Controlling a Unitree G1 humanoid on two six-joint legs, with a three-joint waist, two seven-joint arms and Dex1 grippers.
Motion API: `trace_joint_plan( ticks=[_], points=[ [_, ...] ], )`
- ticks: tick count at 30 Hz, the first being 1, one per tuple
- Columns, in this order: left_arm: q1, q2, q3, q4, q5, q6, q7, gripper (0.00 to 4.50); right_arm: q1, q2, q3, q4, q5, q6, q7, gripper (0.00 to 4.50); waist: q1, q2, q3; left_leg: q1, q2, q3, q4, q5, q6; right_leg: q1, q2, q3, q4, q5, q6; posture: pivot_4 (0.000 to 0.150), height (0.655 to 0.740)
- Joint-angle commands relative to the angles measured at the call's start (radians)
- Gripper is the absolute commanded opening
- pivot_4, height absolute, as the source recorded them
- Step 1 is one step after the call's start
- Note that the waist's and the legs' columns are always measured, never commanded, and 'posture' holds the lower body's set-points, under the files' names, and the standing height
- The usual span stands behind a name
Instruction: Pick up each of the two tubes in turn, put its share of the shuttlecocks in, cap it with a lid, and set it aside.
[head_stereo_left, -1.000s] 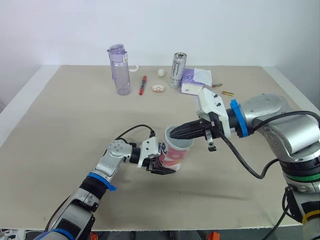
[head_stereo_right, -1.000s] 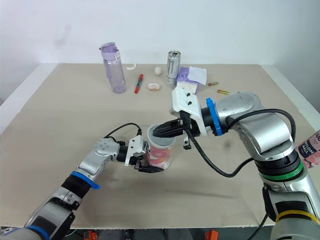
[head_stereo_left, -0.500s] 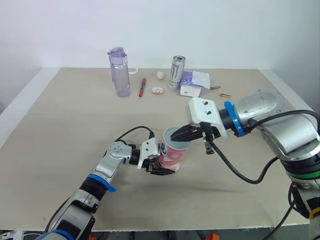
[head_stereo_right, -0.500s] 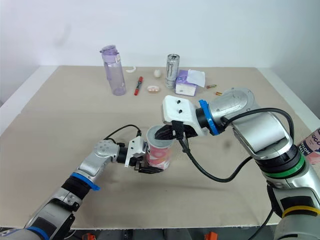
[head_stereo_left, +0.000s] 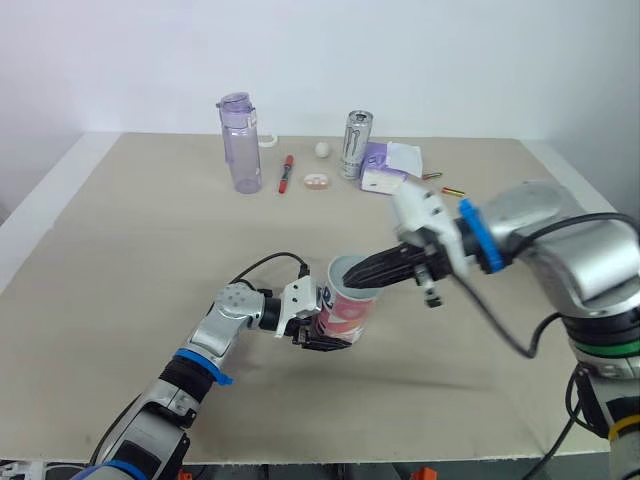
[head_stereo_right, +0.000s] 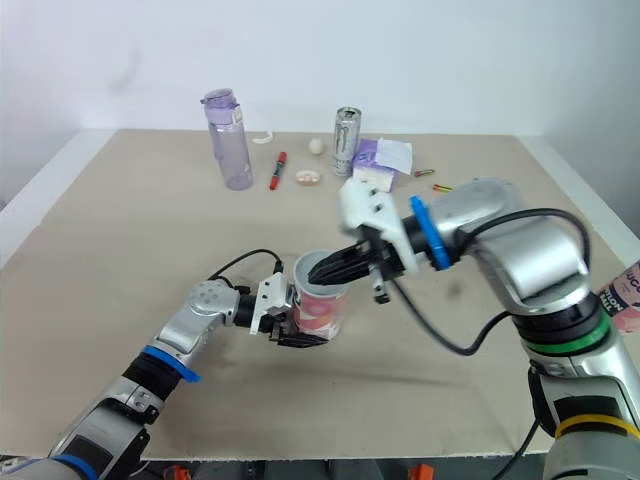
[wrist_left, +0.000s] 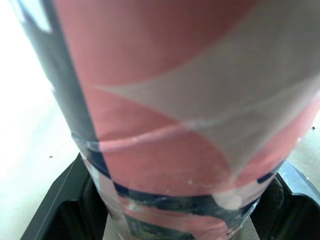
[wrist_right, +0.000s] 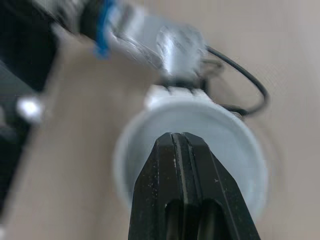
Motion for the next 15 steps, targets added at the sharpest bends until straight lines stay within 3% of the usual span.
trace_joint_plan(
  ticks=[1, 3, 7, 11, 12, 13, 14, 15],
  points=[
    [0.006, 0.034, 0.007, 0.038, 0.037, 0.014, 0.018, 3.16, 0.038, -0.067, -0.209, 0.042, 0.066, -0.007, -0.016, 0.09, 0.001, 0.0, 0.0, -0.001, 0.0, 0.0, 0.0, 0.0, 0.0, -0.001, 0.0, 0.0, -0.001, 0.0, 0.0, 0.15, 0.74],
    [0.005, 0.036, 0.009, 0.037, 0.035, 0.014, 0.018, 3.16, 0.071, -0.087, -0.282, 0.06, 0.093, 0.0, -0.034, 0.09, 0.001, 0.0, 0.0, -0.003, 0.0, 0.0, 0.0, 0.0, 0.0, -0.001, 0.0, -0.001, -0.001, 0.0, 0.001, 0.15, 0.74],
    [0.005, 0.04, 0.017, 0.025, 0.025, 0.01, 0.015, 3.16, 0.283, -0.043, -0.47, 0.04, 0.138, -0.036, -0.108, 0.09, 0.0, -0.002, 0.001, -0.002, -0.002, 0.0, -0.001, 0.0, 0.0, -0.001, 0.002, -0.002, -0.001, 0.0, 0.0, 0.15, 0.74],
    [0.003, 0.037, 0.029, 0.008, -0.003, 0.022, -0.003, 3.16, 0.563, -0.007, -0.469, -0.034, 0.049, -0.192, -0.12, 0.09, -0.001, -0.001, 0.002, -0.001, -0.001, 0.0, -0.001, 0.0, 0.001, 0.001, 0.004, -0.003, -0.001, 0.0, 0.0, 0.15, 0.74],
    [0.002, 0.034, 0.034, 0.003, -0.016, 0.017, -0.01, 3.16, 0.623, 0.01, -0.453, -0.035, 0.021, -0.234, -0.129, 0.09, -0.004, 0.006, 0.007, -0.001, -0.001, 0.0, -0.001, 0.0, 0.001, 0.001, 0.004, -0.002, -0.001, 0.0, 0.0, 0.15, 0.74],
    [0.0, 0.033, 0.038, -0.001, -0.027, 0.016, -0.015, 3.95, 0.674, 0.025, -0.437, -0.036, -0.006, -0.282, -0.134, 0.66, -0.003, 0.006, 0.007, -0.001, -0.001, 0.0, -0.001, 0.0, 0.001, -0.001, 0.004, 0.001, -0.001, 0.002, 0.0, 0.15, 0.74],
    [-0.001, 0.032, 0.041, -0.004, -0.034, 0.015, -0.019, 4.09, 0.711, 0.04, -0.421, -0.033, -0.029, -0.329, -0.138, 0.81, -0.003, 0.005, 0.007, -0.001, -0.002, 0.001, -0.001, 0.001, 0.001, 0.0, 0.005, 0.001, -0.001, 0.002, 0.001, 0.15, 0.74],
    [-0.004, 0.032, 0.043, -0.004, -0.035, 0.007, -0.022, 4.48, 0.741, 0.052, -0.404, -0.031, -0.048, -0.372, -0.139, 1.24, -0.003, 0.005, 0.008, -0.001, -0.001, 0.0, -0.001, 0.001, 0.001, 0.0, 0.007, 0.001, -0.001, 0.001, 0.001, 0.15, 0.74]
  ],
)
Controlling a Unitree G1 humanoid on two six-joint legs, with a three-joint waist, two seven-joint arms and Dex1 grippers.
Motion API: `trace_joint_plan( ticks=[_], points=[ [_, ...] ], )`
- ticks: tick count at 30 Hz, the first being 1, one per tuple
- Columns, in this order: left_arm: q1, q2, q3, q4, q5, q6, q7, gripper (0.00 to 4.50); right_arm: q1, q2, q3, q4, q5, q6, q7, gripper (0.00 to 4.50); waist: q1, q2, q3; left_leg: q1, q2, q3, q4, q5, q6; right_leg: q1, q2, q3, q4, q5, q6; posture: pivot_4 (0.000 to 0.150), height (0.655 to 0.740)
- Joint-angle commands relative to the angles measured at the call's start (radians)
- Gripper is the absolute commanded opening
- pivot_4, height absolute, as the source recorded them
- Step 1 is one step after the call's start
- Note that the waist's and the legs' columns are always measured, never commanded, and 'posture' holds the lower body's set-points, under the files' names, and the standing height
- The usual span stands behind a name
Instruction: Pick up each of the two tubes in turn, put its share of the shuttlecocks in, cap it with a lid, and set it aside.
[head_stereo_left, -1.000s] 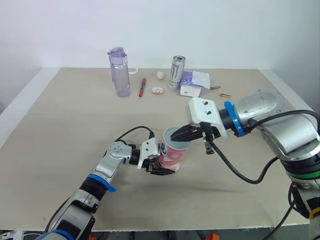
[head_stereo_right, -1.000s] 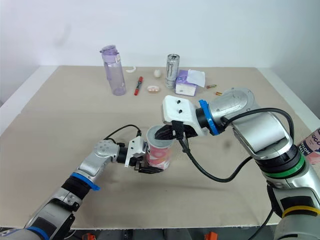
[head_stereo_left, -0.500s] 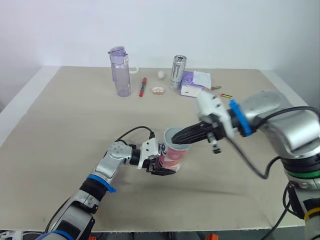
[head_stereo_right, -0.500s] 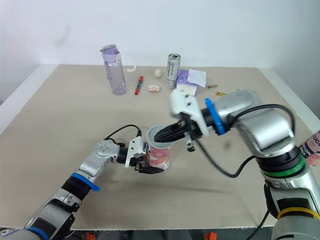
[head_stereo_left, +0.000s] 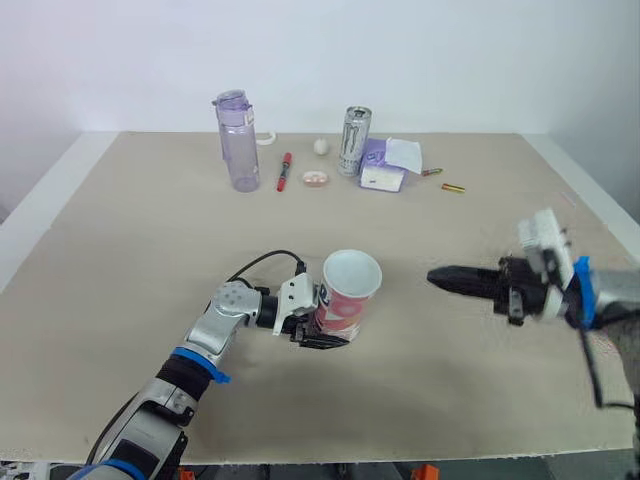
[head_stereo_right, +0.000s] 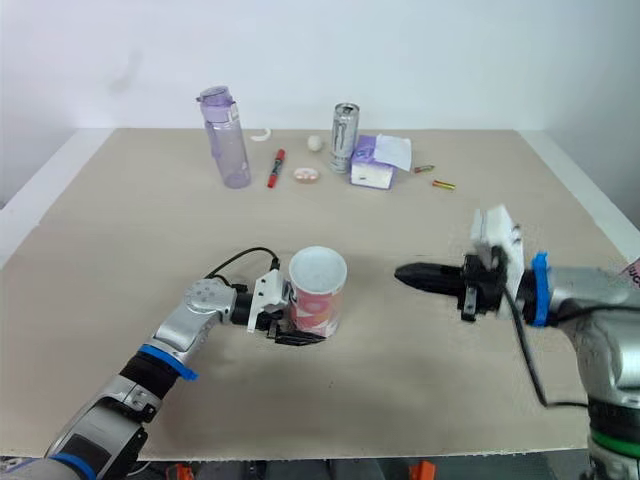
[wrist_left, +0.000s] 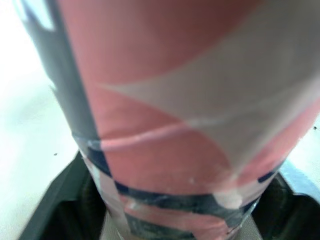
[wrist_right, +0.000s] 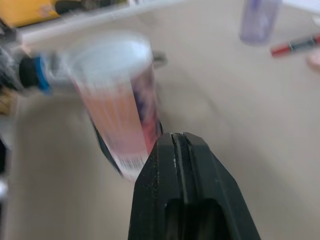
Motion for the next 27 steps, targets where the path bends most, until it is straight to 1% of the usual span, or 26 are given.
trace_joint_plan(
  ticks=[1, 4, 5, 6, 7, 12, 14, 20, 27],
  points=[
    [-0.003, 0.014, 0.025, 0.0, -0.008, -0.003, -0.008, 4.5, 0.07, 0.029, 0.038, -0.022, -0.067, -0.158, -0.01, 1.76, -0.001, 0.001, 0.001, 0.0, 0.0, 0.0, 0.0, 0.0, 0.0, 0.0, 0.0, 0.0, 0.0, 0.0, 0.0, 0.15, 0.74],
    [-0.015, 0.013, 0.034, 0.004, -0.013, -0.01, -0.013, 4.5, 0.098, 0.074, 0.086, 0.005, -0.092, -0.244, -0.015, 3.18, -0.001, 0.002, 0.002, -0.001, 0.0, 0.001, 0.0, 0.0, 0.0, -0.001, 0.001, 0.002, 0.0, 0.0, 0.0, 0.15, 0.74],
    [-0.019, 0.014, 0.037, 0.004, -0.015, -0.014, -0.015, 4.5, 0.104, 0.088, 0.107, 0.018, -0.103, -0.274, -0.013, 3.44, -0.001, 0.001, 0.003, -0.001, 0.0, 0.0, 0.0, 0.0, 0.0, -0.002, 0.001, 0.002, 0.0, 0.0, 0.0, 0.15, 0.74],
    [-0.021, 0.014, 0.038, 0.004, -0.016, -0.016, -0.016, 4.5, 0.107, 0.096, 0.12, 0.027, -0.111, -0.296, -0.01, 4.1, 0.0, 0.0, 0.003, -0.001, 0.0, 0.0, 0.0, 0.0, 0.0, -0.001, 0.001, 0.001, 0.0, 0.0, 0.0, 0.15, 0.74],
    [-0.023, 0.014, 0.04, 0.003, -0.017, -0.017, -0.018, 4.5, 0.109, 0.105, 0.132, 0.037, -0.118, -0.318, -0.009, 4.46, 0.001, 0.0, 0.003, -0.001, 0.0, 0.0, 0.0, 0.0, 0.0, -0.001, 0.001, 0.001, 0.0, 0.0, 0.0, 0.15, 0.74],
    [-0.014, 0.038, 0.052, -0.035, -0.022, -0.039, -0.04, 4.5, 0.095, 0.167, 0.211, 0.102, -0.144, -0.41, -0.006, 4.46, 0.001, 0.0, 0.004, -0.006, 0.0, 0.0, 0.0, 0.0, 0.0, -0.004, 0.001, 0.001, 0.0, -0.001, 0.002, 0.15, 0.74],
    [-0.005, 0.053, 0.055, -0.055, -0.026, -0.043, -0.052, 4.5, 0.078, 0.186, 0.233, 0.127, -0.156, -0.436, -0.017, 4.46, 0.002, 0.0, 0.004, -0.007, -0.001, 0.0, 0.0, 0.0, 0.0, -0.005, 0.001, 0.001, 0.0, 0.0, 0.005, 0.15, 0.74],
    [0.031, 0.121, 0.086, -0.126, -0.056, -0.037, -0.089, 4.5, 0.018, 0.241, 0.304, 0.161, -0.172, -0.474, -0.034, 4.46, 0.002, 0.0, 0.005, -0.008, 0.0, -0.001, -0.001, 0.0, -0.001, -0.006, 0.001, 0.001, 0.0, 0.0, 0.005, 0.15, 0.74],
    [0.067, 0.173, 0.134, -0.187, -0.092, -0.013, -0.093, 4.5, -0.02, 0.293, 0.385, 0.226, -0.221, -0.536, -0.043, 4.46, 0.005, -0.001, 0.005, -0.008, 0.0, -0.001, -0.001, 0.0, -0.001, -0.006, 0.001, 0.0, 0.001, 0.0, 0.005, 0.15, 0.74]
  ],
)
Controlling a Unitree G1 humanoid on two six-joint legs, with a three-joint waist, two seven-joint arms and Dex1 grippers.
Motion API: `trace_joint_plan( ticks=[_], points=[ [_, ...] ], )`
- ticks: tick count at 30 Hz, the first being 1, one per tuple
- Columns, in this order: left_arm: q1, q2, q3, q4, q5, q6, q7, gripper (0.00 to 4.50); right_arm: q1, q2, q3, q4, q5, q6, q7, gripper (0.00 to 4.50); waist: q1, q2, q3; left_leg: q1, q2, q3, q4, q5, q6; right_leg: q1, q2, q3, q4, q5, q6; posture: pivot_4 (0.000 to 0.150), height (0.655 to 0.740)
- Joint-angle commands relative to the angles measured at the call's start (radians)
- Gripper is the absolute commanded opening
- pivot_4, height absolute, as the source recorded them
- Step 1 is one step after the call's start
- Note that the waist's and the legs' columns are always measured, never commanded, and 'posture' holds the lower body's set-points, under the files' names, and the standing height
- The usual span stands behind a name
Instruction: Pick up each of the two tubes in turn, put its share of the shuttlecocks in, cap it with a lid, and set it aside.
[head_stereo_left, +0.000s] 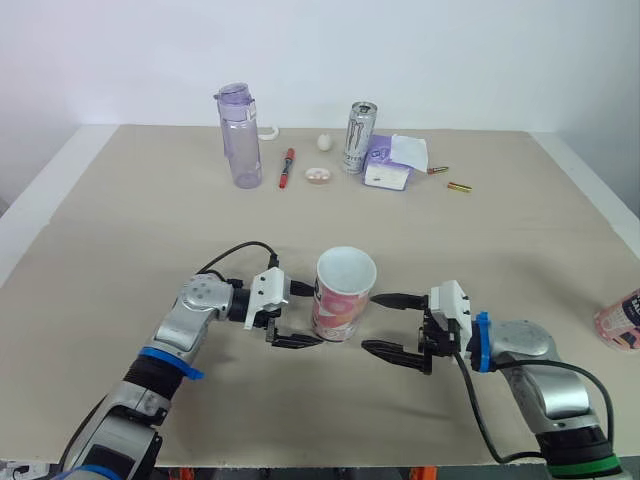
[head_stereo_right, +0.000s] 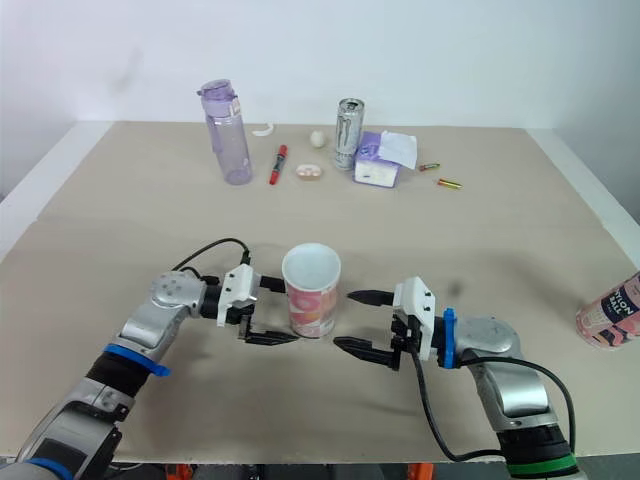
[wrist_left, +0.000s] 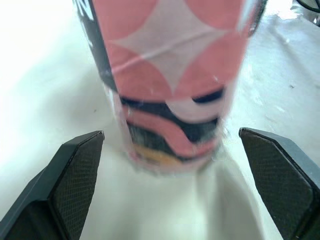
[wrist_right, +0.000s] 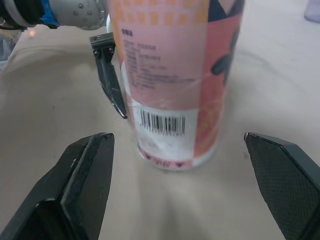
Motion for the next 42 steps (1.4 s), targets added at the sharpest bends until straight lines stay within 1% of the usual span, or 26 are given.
trace_joint_plan(
  ticks=[1, 6, 14, 20, 26, 33, 35, 36, 38, 42],
  points=[
    [0.024, 0.028, 0.041, -0.074, -0.041, 0.015, 0.003, 4.5, -0.031, 0.039, 0.041, 0.034, -0.029, -0.055, -0.015, 4.46, 0.0, 0.0, 0.0, 0.0, 0.0, 0.0, 0.0, 0.0, 0.0, 0.0, 0.0, 0.0, 0.0, 0.0, 0.0, 0.15, 0.74],
    [0.066, 0.048, 0.053, -0.15, -0.07, 0.057, 0.012, 4.5, -0.068, 0.087, 0.088, 0.087, -0.061, -0.085, -0.031, 4.46, 0.0, 0.0, 0.0, 0.0, 0.0, 0.0, 0.001, 0.0, 0.0, 0.0, 0.0, 0.0, 0.001, 0.0, 0.0, 0.15, 0.74],
    [0.116, 0.086, 0.068, -0.208, -0.074, 0.081, 0.033, 4.5, -0.149, 0.158, 0.137, 0.182, -0.088, -0.135, -0.038, 4.46, -0.001, 0.0, 0.0, 0.0, 0.001, 0.0, 0.002, 0.0, 0.0, 0.0, 0.0, 0.0, 0.002, 0.001, 0.0, 0.15, 0.74],
    [0.141, 0.107, 0.083, -0.228, -0.087, 0.092, 0.033, 4.5, -0.188, 0.186, 0.159, 0.226, -0.1, -0.163, -0.029, 4.46, -0.003, 0.0, 0.0, 0.0, 0.001, 0.0, 0.003, 0.0, 0.0, 0.0, 0.001, -0.001, 0.003, 0.001, -0.001, 0.15, 0.74],
    [0.152, 0.104, 0.095, -0.235, -0.119, 0.115, 0.043, 4.5, -0.214, 0.206, 0.171, 0.254, -0.109, -0.183, -0.023, 4.46, -0.003, 0.0, 0.0, 0.0, 0.001, 0.001, 0.005, 0.0, 0.0, 0.001, 0.0, 0.0, 0.003, 0.001, -0.001, 0.15, 0.74],
    [0.155, 0.093, 0.1, -0.241, -0.135, 0.098, 0.056, 4.5, -0.232, 0.218, 0.185, 0.276, -0.106, -0.19, -0.016, 4.46, -0.003, 0.0, 0.0, 0.0, 0.002, 0.001, 0.006, 0.0, 0.0, 0.0, 0.001, -0.001, 0.004, 0.002, -0.002, 0.15, 0.74],
    [0.152, 0.092, 0.097, -0.236, -0.132, 0.092, 0.059, 4.5, -0.228, 0.213, 0.185, 0.28, -0.107, -0.194, -0.011, 3.94, -0.003, 0.0, 0.0, 0.0, 0.002, 0.001, 0.006, 0.0, 0.0, 0.0, 0.001, -0.001, 0.004, 0.002, -0.002, 0.15, 0.74],
    [0.151, 0.092, 0.096, -0.234, -0.13, 0.088, 0.061, 4.5, -0.226, 0.211, 0.184, 0.28, -0.11, -0.195, -0.013, 3.55, -0.003, 0.0, 0.0, 0.0, 0.002, 0.001, 0.006, 0.0, 0.0, 0.001, 0.001, 0.0, 0.004, 0.003, -0.001, 0.15, 0.74],
    [0.151, 0.092, 0.094, -0.232, -0.128, 0.085, 0.063, 4.5, -0.222, 0.209, 0.178, 0.274, -0.114, -0.195, -0.022, 3.01, -0.003, 0.0, 0.0, 0.0, 0.002, 0.001, 0.006, 0.0, 0.0, 0.0, 0.001, -0.001, 0.004, 0.003, -0.002, 0.15, 0.74],
    [0.146, 0.091, 0.088, -0.229, -0.127, 0.079, 0.065, 4.5, -0.196, 0.196, 0.161, 0.231, -0.104, -0.183, -0.041, 3.01, -0.003, 0.0, 0.0, 0.0, 0.002, 0.001, 0.006, 0.0, 0.0, 0.001, 0.001, -0.001, 0.004, 0.003, -0.002, 0.15, 0.74]
  ],
)
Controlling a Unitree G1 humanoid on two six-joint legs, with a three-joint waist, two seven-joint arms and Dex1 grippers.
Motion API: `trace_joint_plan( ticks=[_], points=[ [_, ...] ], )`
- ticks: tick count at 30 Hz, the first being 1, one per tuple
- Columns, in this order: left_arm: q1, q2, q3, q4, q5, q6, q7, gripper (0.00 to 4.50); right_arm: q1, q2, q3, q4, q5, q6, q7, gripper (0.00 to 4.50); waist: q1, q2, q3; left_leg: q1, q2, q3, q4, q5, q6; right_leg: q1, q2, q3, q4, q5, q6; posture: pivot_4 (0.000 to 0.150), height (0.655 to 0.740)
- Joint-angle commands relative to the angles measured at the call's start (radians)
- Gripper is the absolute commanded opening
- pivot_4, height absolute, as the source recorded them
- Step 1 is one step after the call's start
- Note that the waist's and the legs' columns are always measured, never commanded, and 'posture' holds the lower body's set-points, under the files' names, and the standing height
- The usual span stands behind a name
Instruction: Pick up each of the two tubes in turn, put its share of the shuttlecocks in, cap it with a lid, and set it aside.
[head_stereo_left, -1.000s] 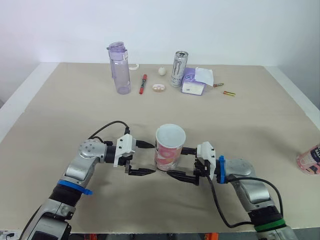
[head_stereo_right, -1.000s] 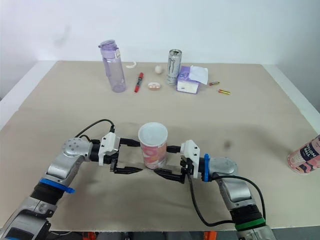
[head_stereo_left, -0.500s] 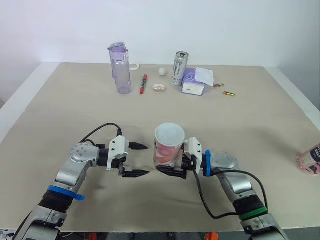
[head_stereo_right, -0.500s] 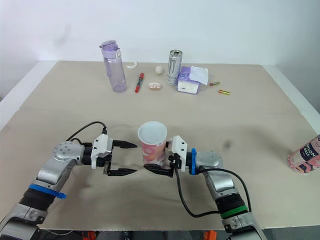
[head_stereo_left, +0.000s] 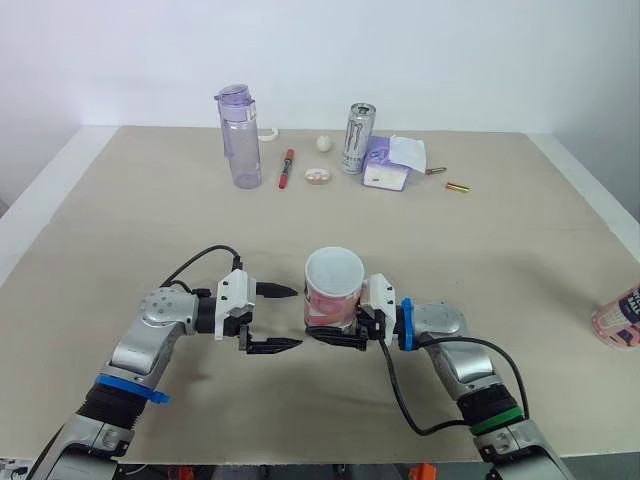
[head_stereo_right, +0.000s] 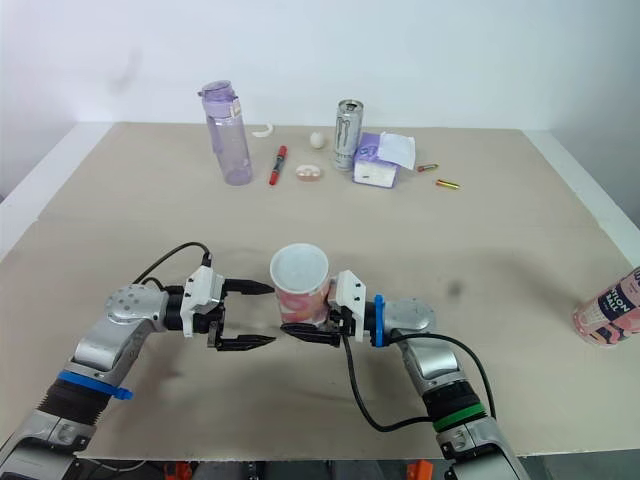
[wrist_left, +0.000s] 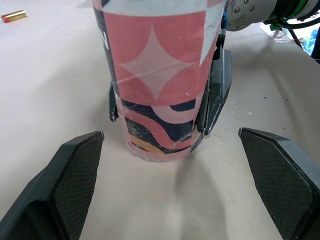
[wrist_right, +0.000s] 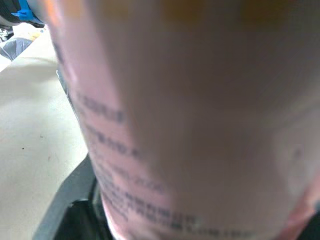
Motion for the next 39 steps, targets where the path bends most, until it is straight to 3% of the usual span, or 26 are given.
trace_joint_plan(
  ticks=[1, 3, 7, 10, 15, 25, 32, 34, 35, 36, 39],
  points=[
    [-0.014, -0.005, 0.018, -0.021, -0.01, -0.019, 0.003, 4.5, 0.033, -0.023, -0.044, -0.076, 0.022, 0.012, -0.033, 3.01, 0.0, 0.0, 0.0, 0.0, 0.0, 0.0, 0.0, 0.0, 0.0, 0.0, 0.0, 0.0, 0.0, 0.0, 0.0, 0.15, 0.74],
    [-0.023, -0.008, 0.018, -0.018, -0.01, -0.017, 0.004, 4.5, 0.067, -0.034, -0.09, -0.132, 0.053, 0.044, -0.074, 3.01, 0.003, 0.0, 0.0, 0.0, 0.0, 0.0, 0.0, 0.0, 0.0, 0.0, 0.0, 0.0, 0.0, 0.001, -0.001, 0.15, 0.74],
    [-0.034, -0.01, 0.018, -0.026, -0.012, -0.006, 0.008, 4.5, 0.187, -0.067, -0.364, -0.252, 0.147, 0.128, -0.306, 3.01, 0.011, 0.0, 0.0, -0.001, -0.002, -0.001, 0.0, 0.0, 0.0, 0.0, -0.001, 0.0, 0.0, 0.001, 0.0, 0.15, 0.74],
    [-0.033, -0.013, 0.015, -0.035, -0.013, 0.003, 0.013, 4.5, 0.229, -0.079, -0.569, -0.223, 0.164, 0.143, -0.495, 3.01, 0.015, 0.0, 0.0, -0.001, -0.002, 0.0, 0.001, 0.0, 0.0, 0.0, -0.003, 0.0, 0.0, 0.001, 0.0, 0.15, 0.74],
    [-0.041, -0.025, 0.003, -0.026, -0.005, 0.0, 0.015, 4.5, 0.215, -0.101, -0.729, -0.09, 0.149, 0.142, -0.661, 3.01, 0.012, 0.0, 0.0, 0.0, -0.002, 0.001, 0.0, 0.0, 0.0, 0.001, -0.002, 0.001, 0.0, -0.001, 0.0, 0.15, 0.74],
    [-0.077, -0.073, 0.014, -0.041, -0.048, 0.049, 0.025, 4.5, 0.158, -0.152, -0.778, 0.181, 0.099, 0.076, -0.773, 3.01, -0.002, 0.004, 0.0, 0.001, -0.002, 0.002, 0.001, 0.002, 0.002, 0.001, 0.0, 0.005, 0.0, 0.001, -0.001, 0.15, 0.74],
    [-0.064, -0.071, 0.01, -0.06, -0.051, 0.073, 0.033, 4.5, 0.178, -0.173, -0.761, 0.205, 0.101, 0.088, -0.757, 3.01, -0.001, 0.004, -0.001, 0.001, -0.002, 0.002, 0.001, 0.002, 0.002, 0.002, 0.0, 0.005, -0.001, 0.001, 0.0, 0.15, 0.74],
    [-0.057, -0.071, 0.007, -0.064, -0.045, 0.072, 0.034, 4.5, 0.19, -0.165, -0.765, 0.188, 0.12, 0.107, -0.749, 3.96, -0.001, 0.004, -0.001, 0.001, -0.002, 0.002, 0.001, 0.002, 0.002, 0.002, 0.0, 0.005, -0.001, 0.001, 0.0, 0.15, 0.74],
    [-0.056, -0.071, 0.006, -0.064, -0.044, 0.072, 0.034, 4.5, 0.198, -0.165, -0.763, 0.178, 0.12, 0.112, -0.748, 3.96, -0.001, 0.004, -0.001, 0.001, -0.002, 0.002, 0.001, 0.002, 0.002, 0.003, 0.0, 0.005, -0.001, 0.001, 0.0, 0.15, 0.74],
    [-0.056, -0.071, 0.005, -0.064, -0.044, 0.072, 0.034, 4.5, 0.21, -0.164, -0.758, 0.163, 0.119, 0.117, -0.746, 4.39, -0.001, 0.004, -0.001, 0.001, -0.002, 0.002, 0.001, 0.002, 0.002, 0.003, 0.0, 0.005, -0.002, 0.001, 0.0, 0.15, 0.74],
    [-0.057, -0.069, 0.005, -0.058, -0.041, 0.069, 0.031, 4.5, 0.263, -0.149, -0.747, 0.092, 0.125, 0.142, -0.751, 4.39, -0.001, 0.005, -0.001, 0.001, -0.002, 0.001, 0.001, 0.002, 0.002, 0.003, 0.0, 0.005, -0.002, 0.0, 0.001, 0.15, 0.74]
  ],
)
